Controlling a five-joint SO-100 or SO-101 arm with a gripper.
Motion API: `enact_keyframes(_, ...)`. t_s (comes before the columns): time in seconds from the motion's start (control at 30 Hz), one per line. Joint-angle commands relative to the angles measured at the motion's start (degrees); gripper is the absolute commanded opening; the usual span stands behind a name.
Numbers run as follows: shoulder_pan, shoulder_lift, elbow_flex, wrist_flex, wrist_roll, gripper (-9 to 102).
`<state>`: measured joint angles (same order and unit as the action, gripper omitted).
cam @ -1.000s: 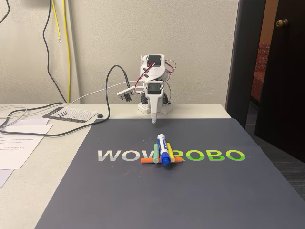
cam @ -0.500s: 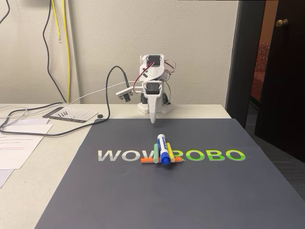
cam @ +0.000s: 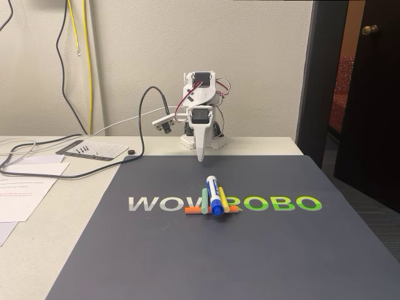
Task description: Pick up the blue marker.
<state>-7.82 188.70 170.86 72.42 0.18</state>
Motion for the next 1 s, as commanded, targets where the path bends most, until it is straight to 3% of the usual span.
enact_keyframes(0.0,0.53,3.16,-1.32,0.26,0.44,0)
enact_keyframes(0.97,1.85,-2.11,-10.46,-0.70,2.81,1)
